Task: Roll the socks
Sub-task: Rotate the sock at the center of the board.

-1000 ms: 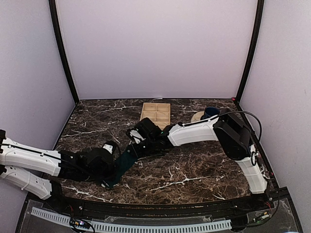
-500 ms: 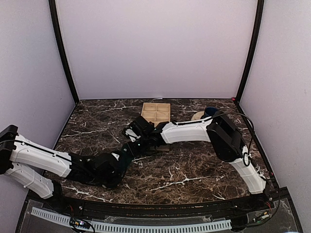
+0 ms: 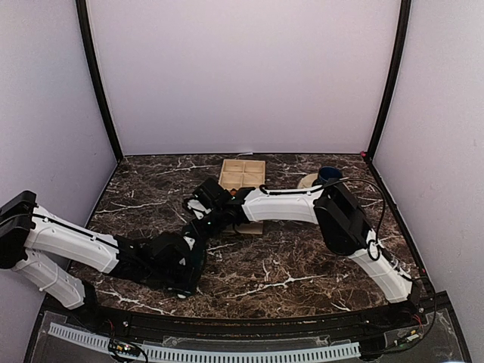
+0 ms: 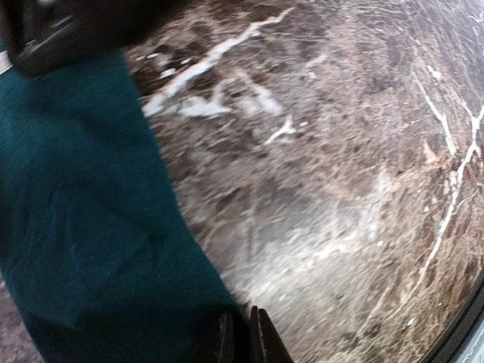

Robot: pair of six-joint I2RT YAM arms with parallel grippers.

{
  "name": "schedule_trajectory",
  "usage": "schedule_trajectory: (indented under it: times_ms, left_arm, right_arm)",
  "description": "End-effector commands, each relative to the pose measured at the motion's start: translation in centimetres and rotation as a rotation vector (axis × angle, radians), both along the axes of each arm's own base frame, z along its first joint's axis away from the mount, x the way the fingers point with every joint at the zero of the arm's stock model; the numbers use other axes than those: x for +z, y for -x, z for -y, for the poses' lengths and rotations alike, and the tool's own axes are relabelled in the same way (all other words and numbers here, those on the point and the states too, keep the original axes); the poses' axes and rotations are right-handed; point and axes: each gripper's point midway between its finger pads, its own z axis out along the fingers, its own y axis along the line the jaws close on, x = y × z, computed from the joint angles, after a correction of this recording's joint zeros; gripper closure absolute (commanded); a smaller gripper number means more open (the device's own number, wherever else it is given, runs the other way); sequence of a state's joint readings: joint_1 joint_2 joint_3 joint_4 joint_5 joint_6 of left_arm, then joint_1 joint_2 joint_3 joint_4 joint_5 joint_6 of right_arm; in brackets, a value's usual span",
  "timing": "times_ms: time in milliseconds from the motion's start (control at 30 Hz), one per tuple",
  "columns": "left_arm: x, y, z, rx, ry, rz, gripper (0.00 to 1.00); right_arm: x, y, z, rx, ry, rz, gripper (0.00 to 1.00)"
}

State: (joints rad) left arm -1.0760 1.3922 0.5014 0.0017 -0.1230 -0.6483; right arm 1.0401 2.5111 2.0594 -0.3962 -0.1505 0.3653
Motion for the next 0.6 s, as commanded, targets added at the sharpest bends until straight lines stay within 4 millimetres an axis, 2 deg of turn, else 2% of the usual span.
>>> schedule_trajectory:
  times_ms: [0, 200, 300, 433, 567]
  left_arm:
    - [-1.9, 1.9, 1.0, -0.103, -0.008, -0.115, 0.88]
    - [-1.9, 1.4, 4.0, -0.167, 0.036, -0.14, 0.87]
    - [-1.2, 0.9, 5.4, -0.18, 0.066, -0.134, 0.82]
    - [0.0, 0.4, 5.7, -0.162, 0.094, -0.105, 0.69]
    - [2.8, -0.6, 5.1, -0.114, 0.132, -0.029, 0.59]
  right_arm:
    - [-2.5, 0.8, 0.4, 0.046, 0.054, -0.026, 0.84]
    - [-2.4, 1.3, 0.3, 0.084, 0.041, -0.024, 0.82]
    - [-2.1, 1.4, 0.2, 0.099, 0.034, -0.016, 0.81]
    - [-1.1, 1.3, 0.3, 0.108, 0.02, 0.014, 0.8]
    - [1.1, 1.0, 0.1, 0.118, -0.03, 0.074, 0.79]
